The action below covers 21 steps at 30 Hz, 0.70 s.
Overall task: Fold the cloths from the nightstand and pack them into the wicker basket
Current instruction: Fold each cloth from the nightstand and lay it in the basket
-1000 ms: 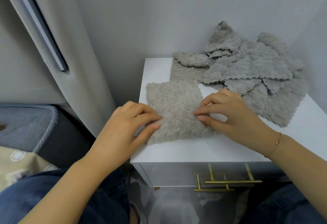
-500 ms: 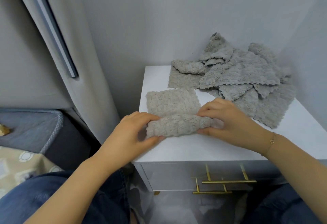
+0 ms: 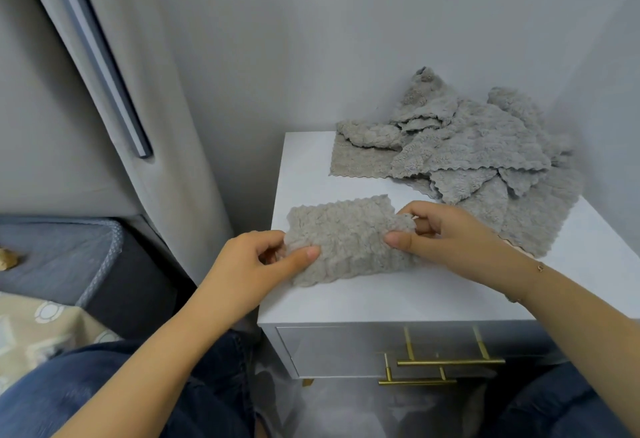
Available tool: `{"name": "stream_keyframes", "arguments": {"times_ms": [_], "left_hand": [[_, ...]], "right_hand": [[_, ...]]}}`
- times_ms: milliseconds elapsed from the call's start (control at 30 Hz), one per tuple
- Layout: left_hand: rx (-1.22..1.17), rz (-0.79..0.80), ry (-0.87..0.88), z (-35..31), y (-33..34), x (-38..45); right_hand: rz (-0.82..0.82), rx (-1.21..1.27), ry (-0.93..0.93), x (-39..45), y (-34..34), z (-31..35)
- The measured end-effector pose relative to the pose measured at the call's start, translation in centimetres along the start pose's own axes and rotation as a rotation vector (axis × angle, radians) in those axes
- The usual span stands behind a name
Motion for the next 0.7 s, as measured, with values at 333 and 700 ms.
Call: {"name": "stream_keyframes", "arguments": {"times_ms": [333,700], "left_hand": [[0.141,-0.306,0.042,-0.3,-0.6,0.6],[0.408,-0.099,0.402,-1.4,-0.2,0.1]], "right_hand": [[-0.183,-0.103,-0.01,1.5,0.1,-0.8],[-0.081,-0.445,-0.48,0.9,1.1,1.3]]}}
Point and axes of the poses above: each hand's wrist, its own x-axis towards the middle knuckle, its own y-axis out of the palm, z = x × y, the point moved 5 cm from there along x, towards the middle knuckle, and after that the axes turned 6 degrees about x, right-handed, at the moved point
